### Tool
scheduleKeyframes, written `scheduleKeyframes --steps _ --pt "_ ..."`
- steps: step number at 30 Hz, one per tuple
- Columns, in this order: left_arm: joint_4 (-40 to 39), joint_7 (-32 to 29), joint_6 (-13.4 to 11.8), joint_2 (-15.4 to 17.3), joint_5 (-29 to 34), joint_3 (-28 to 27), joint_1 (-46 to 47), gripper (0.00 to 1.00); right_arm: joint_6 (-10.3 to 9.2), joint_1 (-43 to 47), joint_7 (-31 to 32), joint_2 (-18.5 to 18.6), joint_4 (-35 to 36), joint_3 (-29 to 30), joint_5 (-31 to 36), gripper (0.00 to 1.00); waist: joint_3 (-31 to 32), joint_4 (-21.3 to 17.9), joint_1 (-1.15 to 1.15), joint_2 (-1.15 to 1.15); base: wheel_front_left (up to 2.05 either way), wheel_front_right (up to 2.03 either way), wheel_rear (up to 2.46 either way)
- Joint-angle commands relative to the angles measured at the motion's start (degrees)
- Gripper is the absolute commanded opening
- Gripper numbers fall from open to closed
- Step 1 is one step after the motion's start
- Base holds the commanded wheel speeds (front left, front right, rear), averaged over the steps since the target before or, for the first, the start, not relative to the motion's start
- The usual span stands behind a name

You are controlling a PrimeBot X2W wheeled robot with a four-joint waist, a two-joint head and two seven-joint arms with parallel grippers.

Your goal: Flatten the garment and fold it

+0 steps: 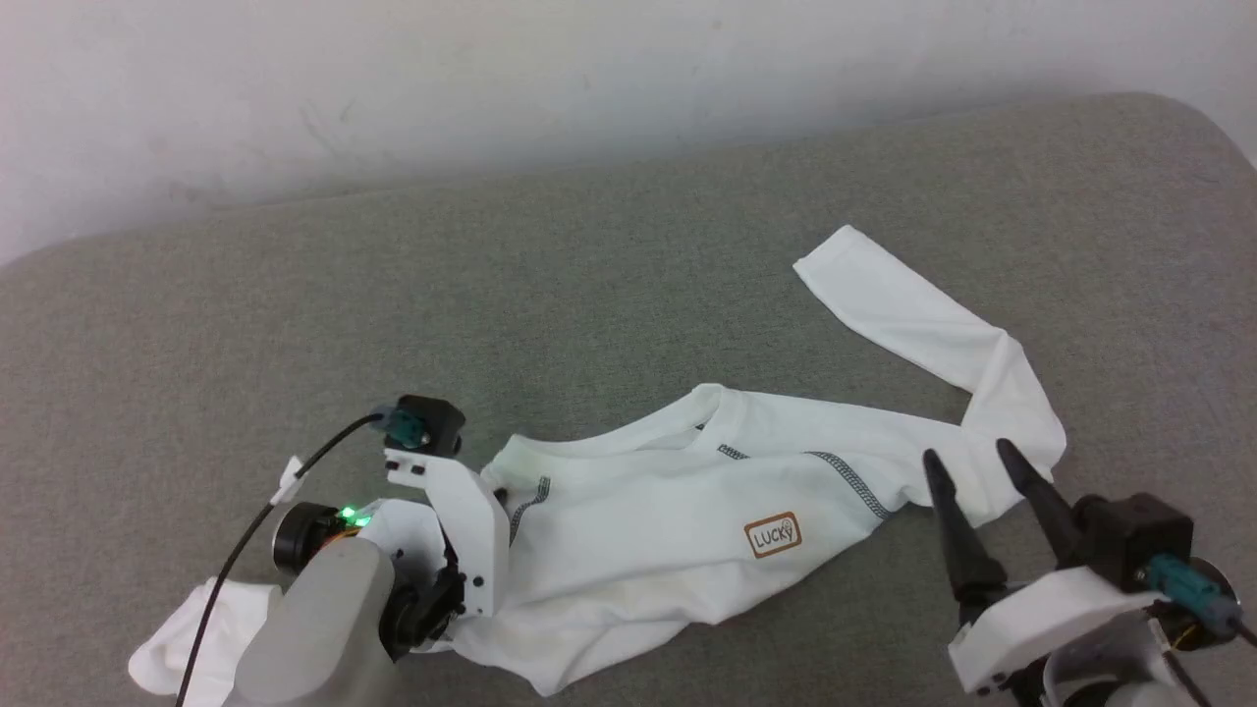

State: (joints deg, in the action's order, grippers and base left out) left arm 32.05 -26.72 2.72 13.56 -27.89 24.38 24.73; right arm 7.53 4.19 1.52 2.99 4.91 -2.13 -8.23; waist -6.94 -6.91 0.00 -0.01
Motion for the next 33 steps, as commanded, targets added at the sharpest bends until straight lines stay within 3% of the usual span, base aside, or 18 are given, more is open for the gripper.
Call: scheduleKeyframes --steps 1,5,10,16,22,30,31,32,33 --pt "0.06 1.31 -1.12 0.28 0.01 -0.68 -1.57 0.0 -0.04 -1.75 0.5 -0.08 -0.94 0.58 -1.05 1.0 0.1 0.58 0.0 0.01 0.0 0.0 0.0" --pt "-4.46 6.16 -2.41 0.39 -0.06 -2.16 -2.51 0.0 -0.04 -7.08 3.82 1.85 -7.88 1.7 -4.05 1.0 -0.26 2.35 0.0 0.01 0.0 0.0 0.0" --pt "-10.1 8.72 -2.7 0.02 0.22 -2.0 -2.99 0.0 -0.04 -17.16 8.7 6.35 -18.42 -2.38 -9.23 1.0 -1.72 4.99 0.0 0.01 0.0 0.0 0.0" --pt "-14.7 9.18 -2.28 -0.66 0.48 -0.73 -2.73 0.0 -0.04 -30.23 17.66 11.59 -30.07 -13.57 -15.92 1.0 -3.97 7.5 0.0 0.01 0.0 0.0 0.0" --pt "-16.3 9.43 -1.9 -1.13 0.52 0.11 -1.92 0.0 -0.04 -38.78 26.57 14.83 -37.48 -26.37 -23.62 1.0 -6.51 9.01 0.0 0.01 0.0 0.0 0.0" --pt "-16.27 9.93 -1.84 -0.94 0.3 0.32 -1.55 0.0 -0.04 -42.73 33.96 15.88 -45.6 -37.11 -31.02 1.0 -8.1 9.4 0.0 0.01 0.0 0.0 0.0" --pt "-16.16 9.91 -1.88 -0.9 0.24 0.32 -1.6 0.0 -0.04 -42.63 35.9 15.84 -46.28 -38.32 -32.25 0.4 -8.12 9.35 0.0 0.01 0.0 0.0 0.0" --pt "-16.07 9.88 -1.92 -0.84 0.17 0.32 -1.66 0.0 -0.04 -42.53 37.61 15.73 -46.76 -39.18 -33.68 0.09 -8.12 9.27 0.0 0.01 0.0 0.0 0.0" --pt "-16.01 9.89 -1.93 -0.79 0.08 0.31 -1.73 0.0 -0.04 -42.39 39.39 15.64 -47.19 -39.88 -35.14 0.0 -8.05 9.18 0.0 0.01 0.0 0.0 0.0"
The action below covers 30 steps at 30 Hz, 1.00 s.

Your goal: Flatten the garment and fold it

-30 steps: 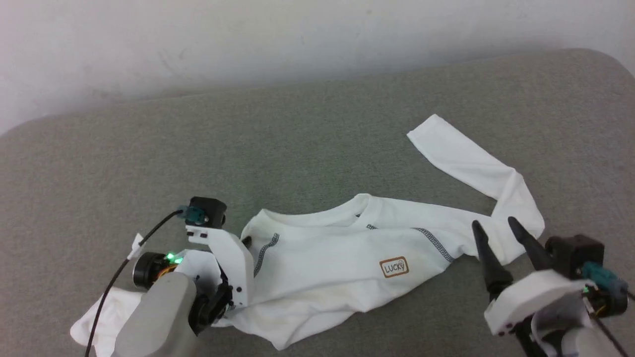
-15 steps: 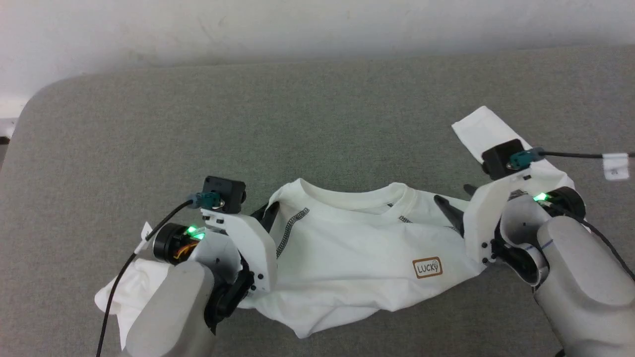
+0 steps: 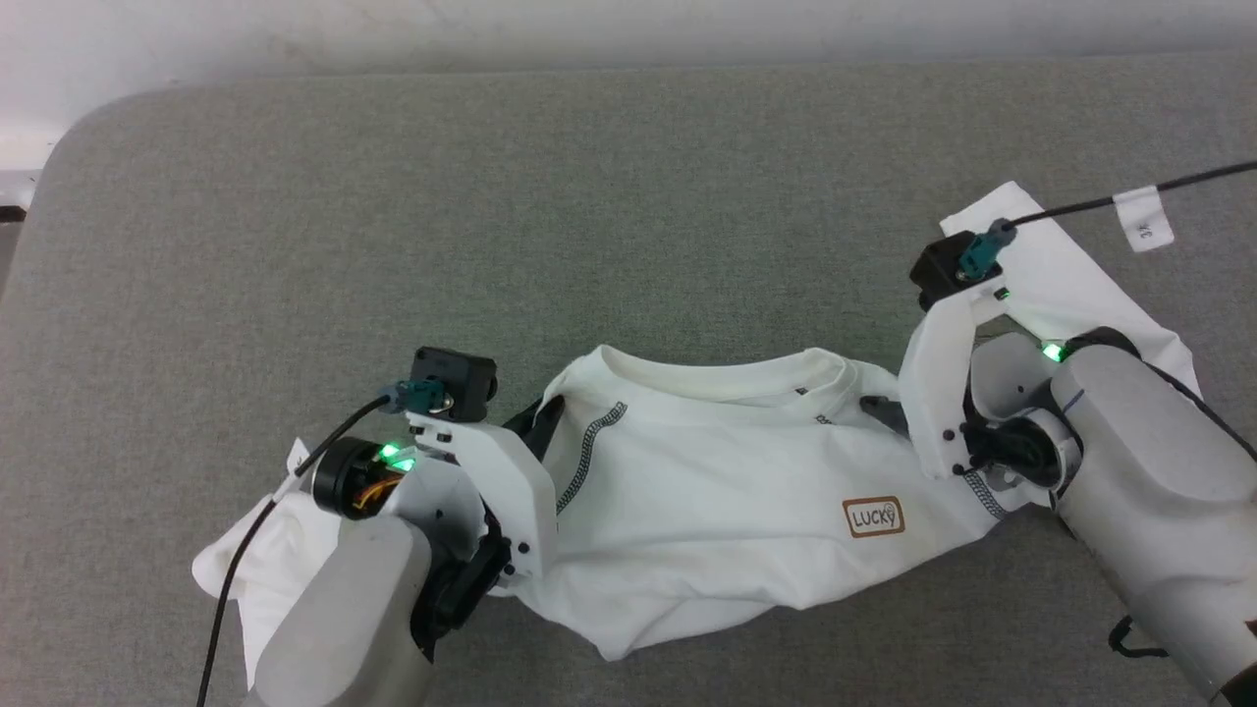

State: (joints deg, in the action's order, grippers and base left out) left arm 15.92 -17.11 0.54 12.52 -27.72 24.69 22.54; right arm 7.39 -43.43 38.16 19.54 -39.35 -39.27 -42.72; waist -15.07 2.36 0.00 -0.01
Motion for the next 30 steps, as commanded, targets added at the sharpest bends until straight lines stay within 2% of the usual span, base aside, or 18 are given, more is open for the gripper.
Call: scheduleKeyframes --steps 1,6,8,14,18,22,25,29,30 --pt "0.18 0.3 0.24 0.3 -0.2 -0.03 0.39 0.0 0.1 5.23 4.29 -0.78 -3.08 -3.76 -1.55 0.0 0.19 -0.17 0.0 0.01 0.0 0.0 0.0" --pt "0.53 0.29 0.24 0.81 -0.85 -0.37 0.01 0.0 0.1 4.87 7.92 0.02 -2.15 -6.49 -6.07 0.0 1.35 -0.78 0.0 0.01 0.0 0.0 0.0" --pt "0.8 0.7 0.29 0.94 -1.28 -0.7 -0.24 0.0 0.1 4.04 6.9 0.69 -0.92 -7.47 -6.46 0.0 2.2 -1.04 0.0 0.01 0.0 0.0 0.0" --pt "1.21 4.61 -0.14 2.37 -0.49 -2.57 2.17 0.0 0.1 -0.1 -4.58 3.4 2.59 -7.45 -5.23 0.0 5.93 -1.53 0.0 0.01 0.0 0.0 0.0" --pt "0.88 6.11 0.4 4.21 0.27 -4.07 7.32 0.0 0.1 -4.59 -13.26 4.84 2.18 -4.63 -1.86 0.0 8.17 -1.67 0.0 0.01 0.0 0.0 0.0" --pt "1.61 6.77 0.92 5.93 -0.18 -6.75 14.76 0.0 0.1 -10.13 -20.59 4.2 1.07 0.22 2.14 0.0 8.86 -2.2 0.0 0.01 0.0 0.0 0.0" --pt "3.41 6.76 1.33 5.97 -0.27 -7.7 21.7 0.0 0.1 -15.08 -25.06 3.72 -0.23 4.46 5.52 0.0 8.0 -2.24 0.0 0.01 0.0 0.0 0.0" --pt "8.64 8.12 1.78 6.15 0.86 -8.43 32.29 0.0 0.1 -22.53 -29.38 2.5 -2.4 9.51 9.91 0.0 5.56 -2.7 0.0 0.01 0.0 0.0 0.0" --pt "8.64 8.12 1.78 6.15 0.86 -8.43 32.29 0.0 0.1 -22.53 -29.38 2.5 -2.4 9.51 9.91 0.0 5.56 -2.7 0.0 0.01 0.0 0.0 0.0"
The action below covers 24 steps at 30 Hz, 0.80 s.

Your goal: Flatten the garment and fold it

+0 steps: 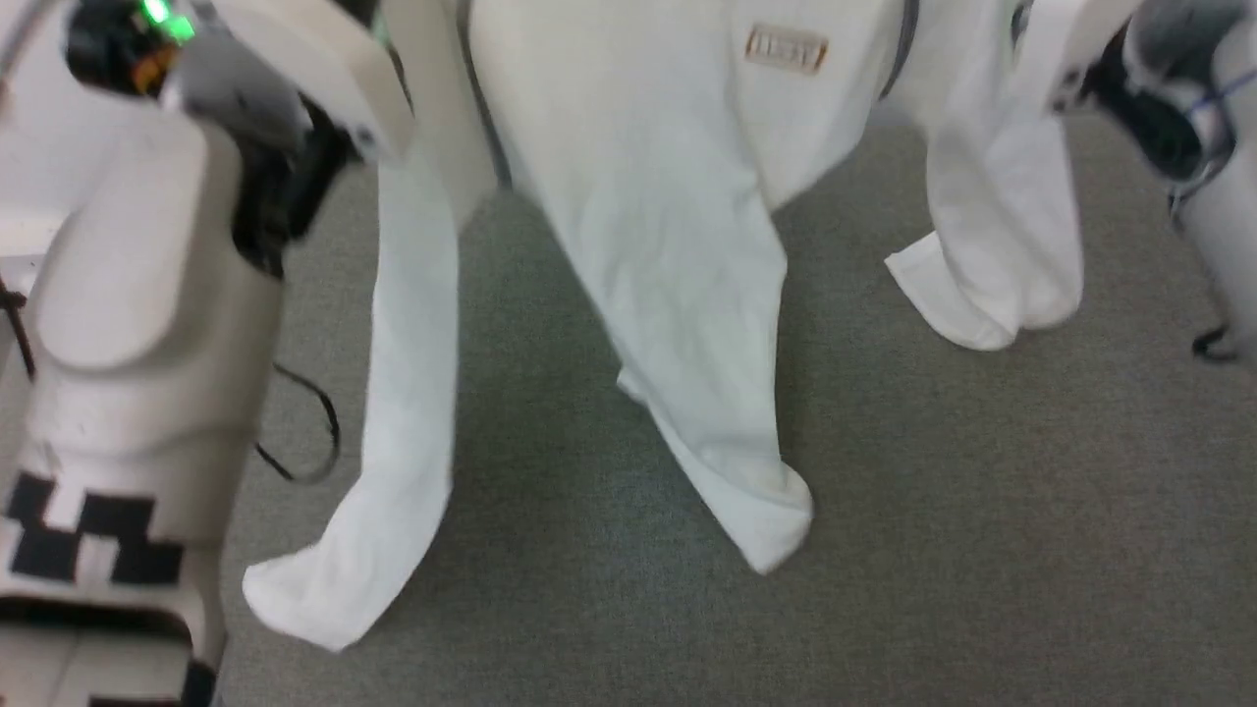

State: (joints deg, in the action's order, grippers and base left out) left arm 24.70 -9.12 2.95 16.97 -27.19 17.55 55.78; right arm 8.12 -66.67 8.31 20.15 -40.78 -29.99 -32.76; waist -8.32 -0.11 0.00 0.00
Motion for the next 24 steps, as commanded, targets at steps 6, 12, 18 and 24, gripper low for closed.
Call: scheduleKeyframes --steps 6,12,18,24 --pt "8.33 4.4 -1.54 2.28 0.8 -4.22 13.65 0.0 -0.64 -11.24 -4.9 -0.56 -4.58 5.67 5.7 0.0 -6.65 -1.93 0.0 0.0 0.0 0.0 0.0" --pt "15.37 9.91 -2.55 3.67 2.93 -5.2 26.37 0.0 -0.64 -22.26 -11.98 -2.77 -8.61 9.26 11.62 0.0 -12.38 -3.01 0.0 0.0 0.0 0.0 0.0" --pt "21.19 14.55 -2.98 3.89 3.86 -5.52 35.09 0.0 -0.64 -31.05 -19.89 -4.76 -12.28 11.47 17.81 0.0 -17.77 -3.19 0.0 0.0 0.0 0.0 0.0" --pt "26.84 18.53 -1.82 3.26 3.69 -5.19 37.12 0.0 -0.64 -33.65 -22.42 -6.9 -15.05 11.08 20.15 0.0 -21.02 -2.77 0.0 0.0 0.0 0.0 0.0"
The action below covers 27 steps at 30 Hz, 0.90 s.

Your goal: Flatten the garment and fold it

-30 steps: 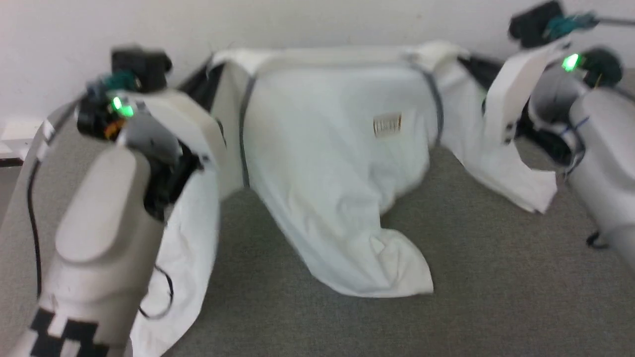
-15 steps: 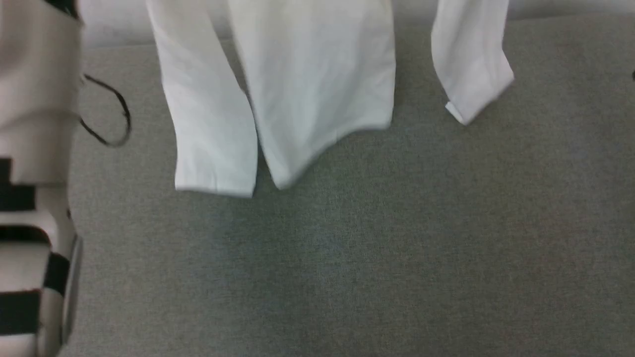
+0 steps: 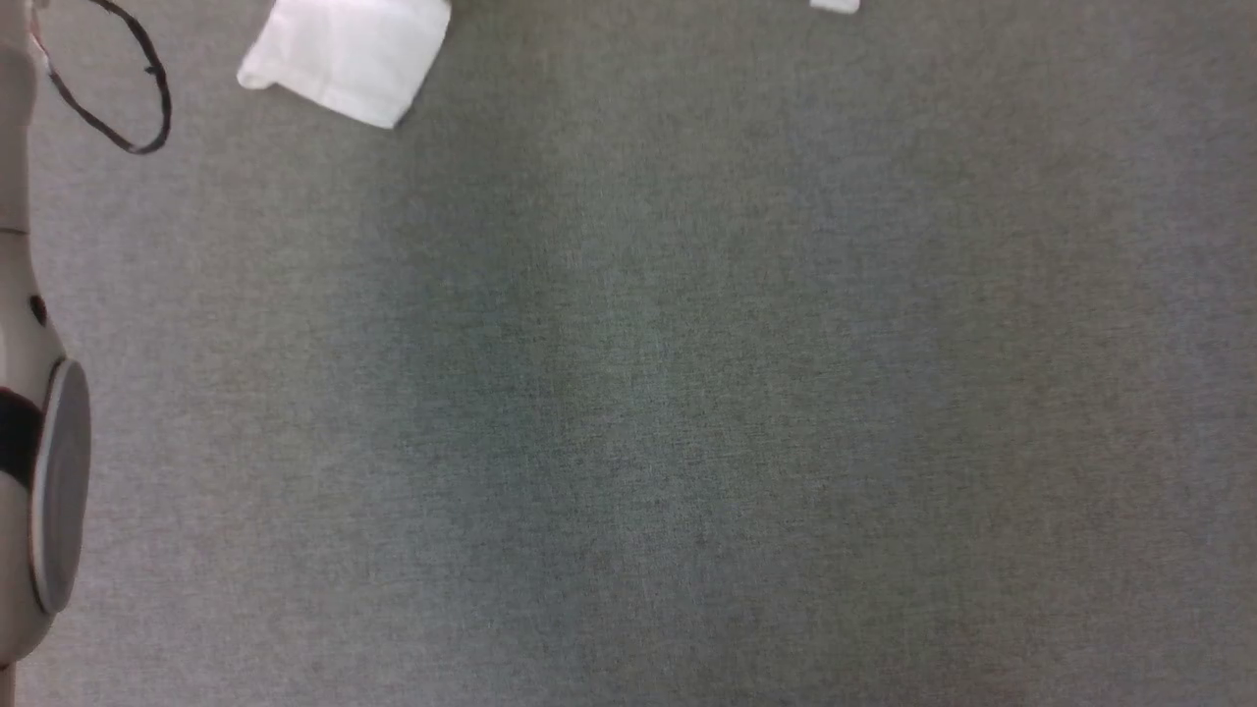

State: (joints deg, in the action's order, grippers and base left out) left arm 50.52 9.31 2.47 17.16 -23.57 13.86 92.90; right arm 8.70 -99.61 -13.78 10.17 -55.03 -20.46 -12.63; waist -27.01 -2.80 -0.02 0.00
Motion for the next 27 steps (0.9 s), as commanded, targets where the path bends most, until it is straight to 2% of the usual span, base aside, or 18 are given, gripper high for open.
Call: scheduleKeyframes --steps 1,8,13,16,21,27 --pt "2.03 0.59 -1.2 2.91 -0.1 -1.53 -0.08 0.0 -1.21 -0.56 -0.53 2.85 -1.19 1.39 0.07 0.0 -2.72 0.01 0.02 0.0 0.0 0.0 0.0" --pt "8.64 3.39 0.81 0.68 -2.71 -2.35 -5.27 0.0 -1.21 4.47 -1.08 1.62 -4.44 -2.31 -0.99 0.0 -3.15 0.7 0.02 0.0 0.0 0.0 0.0" --pt "11.25 5.0 2.57 -1.85 -5.6 -3.71 -15.01 0.0 -1.21 12.96 -1.18 1.67 -4.82 -6.71 -4.13 0.0 -0.27 1.8 0.02 0.0 0.0 0.0 0.0" --pt "10.95 5.46 3.48 -3.37 -7.38 -4.71 -22.73 0.0 -1.21 19.55 -1.19 2.72 -2.17 -8.93 -6.6 0.0 2.18 2.43 0.02 0.0 0.0 0.0 0.0" --pt "4.6 5.65 4.07 -5.02 -8.54 -6.6 -38.68 0.0 -1.21 33.0 -1.2 4.58 3.82 -12.29 -10.61 0.0 7.42 2.64 0.02 0.0 0.0 0.0 0.0" --pt "-7.39 5.67 2.11 -6.41 -5.9 -5.97 -58.2 0.0 -1.21 49.62 -1.14 7.9 12.98 -14.28 -13.69 0.0 14.88 2.77 0.02 0.0 0.0 0.0 0.0"
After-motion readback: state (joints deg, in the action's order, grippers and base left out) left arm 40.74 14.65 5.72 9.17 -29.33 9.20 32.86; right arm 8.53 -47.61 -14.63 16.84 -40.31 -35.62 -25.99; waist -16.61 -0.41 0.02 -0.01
